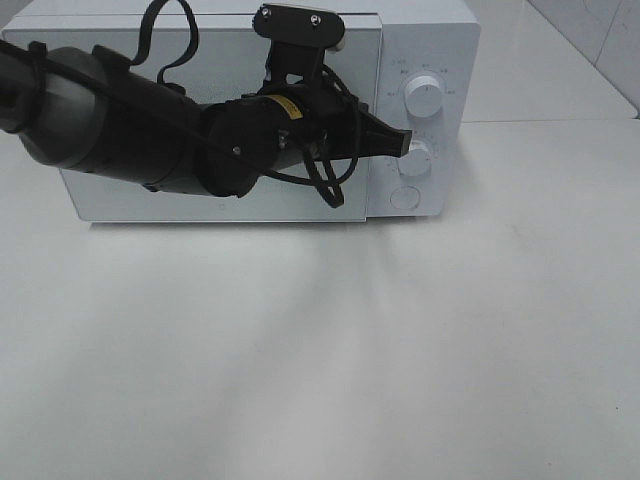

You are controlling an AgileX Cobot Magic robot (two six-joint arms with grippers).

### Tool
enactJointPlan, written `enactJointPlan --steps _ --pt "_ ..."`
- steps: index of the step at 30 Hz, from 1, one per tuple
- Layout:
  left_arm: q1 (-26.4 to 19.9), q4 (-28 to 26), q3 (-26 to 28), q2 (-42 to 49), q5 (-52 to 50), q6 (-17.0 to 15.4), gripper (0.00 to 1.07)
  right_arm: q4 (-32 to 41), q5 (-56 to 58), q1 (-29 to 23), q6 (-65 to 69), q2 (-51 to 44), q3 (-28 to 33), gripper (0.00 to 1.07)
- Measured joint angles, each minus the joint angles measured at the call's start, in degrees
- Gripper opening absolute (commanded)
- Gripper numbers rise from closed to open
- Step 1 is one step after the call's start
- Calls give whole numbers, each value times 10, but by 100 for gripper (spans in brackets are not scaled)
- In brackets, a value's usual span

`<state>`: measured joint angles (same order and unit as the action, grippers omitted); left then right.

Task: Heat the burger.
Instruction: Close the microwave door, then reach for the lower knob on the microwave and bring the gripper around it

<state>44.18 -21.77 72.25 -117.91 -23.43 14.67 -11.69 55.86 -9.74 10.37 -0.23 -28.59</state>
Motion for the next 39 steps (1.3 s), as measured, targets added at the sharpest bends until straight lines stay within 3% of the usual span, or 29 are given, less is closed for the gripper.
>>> enactJointPlan --steps 24,29,32,34,35,36,37,38,39 --pt "-17 -45 3 10 30 21 0 0 0 0 0 0 0 74" --pt "-17 -58 8 44 73 21 0 0 0 0 0 0 0 74" --pt "-18 -61 9 69 152 21 6 0 0 0 0 0 0 74" --pt "-18 -61 9 84 213 21 41 0 0 0 0 0 0 74" --pt "-18 -61 9 84 213 21 41 0 0 0 0 0 0 74" --pt "-18 -61 9 88 234 21 55 0 0 0 0 0 0 74" --pt "-18 -61 9 88 234 21 55 0 0 0 0 0 0 74" --pt "-18 -63 9 96 269 21 79 0 0 0 0 0 0 74" --pt "-18 -64 9 101 289 19 86 0 0 0 0 0 0 74"
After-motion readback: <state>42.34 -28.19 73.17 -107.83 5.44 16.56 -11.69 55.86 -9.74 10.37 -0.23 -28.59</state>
